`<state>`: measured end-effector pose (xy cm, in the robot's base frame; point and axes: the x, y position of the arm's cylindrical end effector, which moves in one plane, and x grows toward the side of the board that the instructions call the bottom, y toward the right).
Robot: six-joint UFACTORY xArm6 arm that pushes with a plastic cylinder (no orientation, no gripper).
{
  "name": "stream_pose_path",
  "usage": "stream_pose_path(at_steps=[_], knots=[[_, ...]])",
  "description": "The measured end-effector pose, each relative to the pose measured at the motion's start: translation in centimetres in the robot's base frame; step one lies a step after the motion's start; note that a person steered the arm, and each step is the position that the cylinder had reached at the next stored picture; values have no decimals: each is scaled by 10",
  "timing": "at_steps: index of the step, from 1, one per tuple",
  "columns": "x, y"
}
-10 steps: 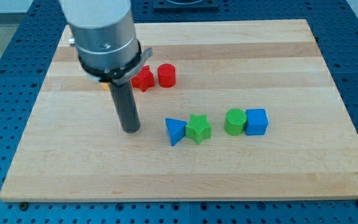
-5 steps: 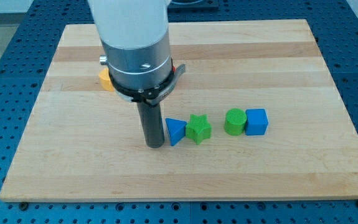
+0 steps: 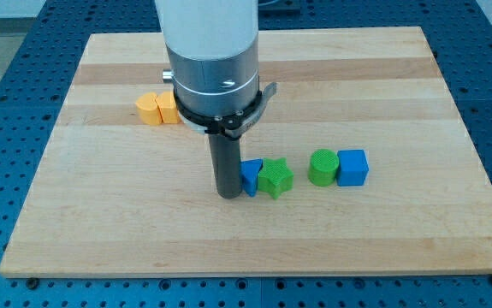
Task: Push the green star slightly up
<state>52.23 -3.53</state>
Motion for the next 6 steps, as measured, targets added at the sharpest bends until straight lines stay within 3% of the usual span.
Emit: stream_pose_path(at_steps=[2, 4, 6], knots=[[-2, -2], [29, -7], [42, 39]])
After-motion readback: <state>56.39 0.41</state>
